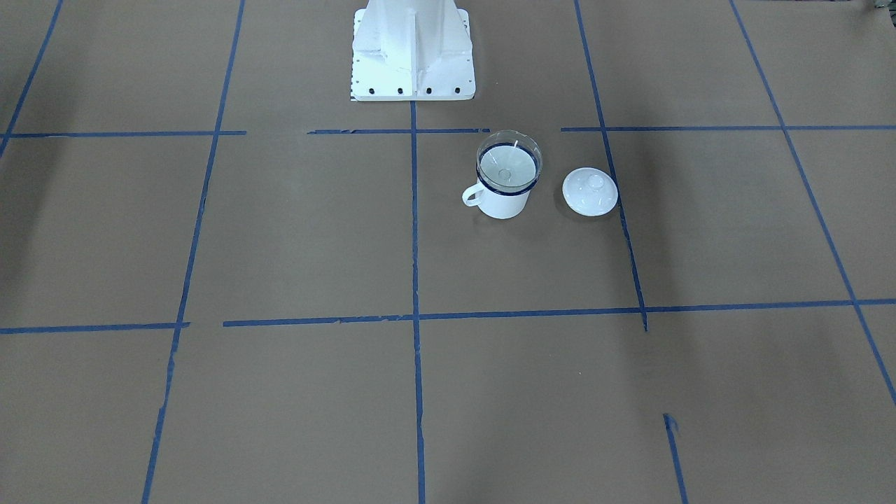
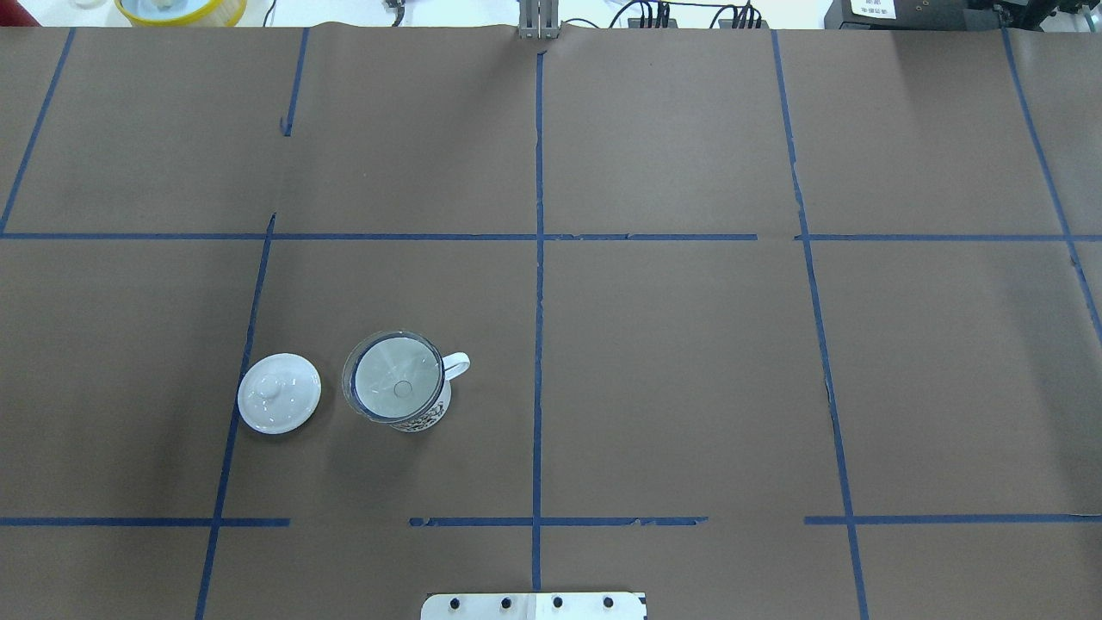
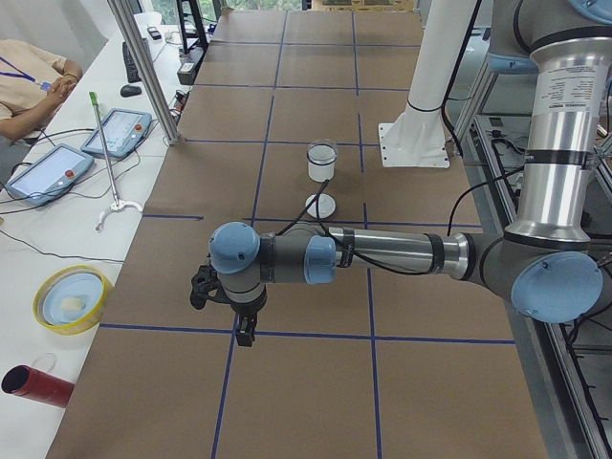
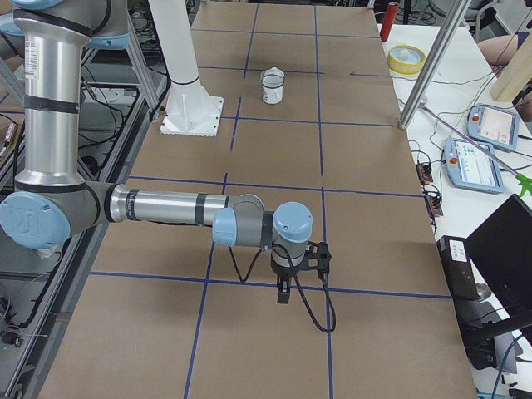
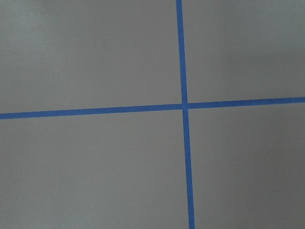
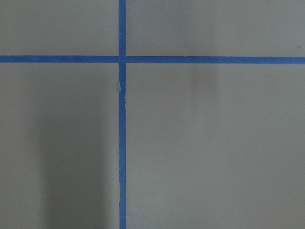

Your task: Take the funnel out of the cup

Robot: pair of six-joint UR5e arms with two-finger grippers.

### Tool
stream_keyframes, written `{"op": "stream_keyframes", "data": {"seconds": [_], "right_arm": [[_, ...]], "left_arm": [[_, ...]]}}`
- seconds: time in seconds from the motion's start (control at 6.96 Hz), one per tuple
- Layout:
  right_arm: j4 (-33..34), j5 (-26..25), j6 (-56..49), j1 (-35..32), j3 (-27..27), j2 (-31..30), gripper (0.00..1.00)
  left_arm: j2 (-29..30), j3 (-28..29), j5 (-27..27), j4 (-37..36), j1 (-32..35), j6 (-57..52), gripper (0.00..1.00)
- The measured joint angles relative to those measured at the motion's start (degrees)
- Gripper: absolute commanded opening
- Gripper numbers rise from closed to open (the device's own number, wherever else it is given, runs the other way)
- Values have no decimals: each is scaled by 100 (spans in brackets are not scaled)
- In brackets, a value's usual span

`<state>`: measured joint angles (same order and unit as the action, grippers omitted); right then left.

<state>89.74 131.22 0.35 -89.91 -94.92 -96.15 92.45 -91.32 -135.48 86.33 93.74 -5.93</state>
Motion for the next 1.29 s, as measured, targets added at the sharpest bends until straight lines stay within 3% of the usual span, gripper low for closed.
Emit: {"op": "stream_keyframes", "data": {"seconds": [1.29], "right_arm": [[0,0,0,0,3,0,100]], "left_arm": [[-145,-148,12,120,29,40,100]]}}
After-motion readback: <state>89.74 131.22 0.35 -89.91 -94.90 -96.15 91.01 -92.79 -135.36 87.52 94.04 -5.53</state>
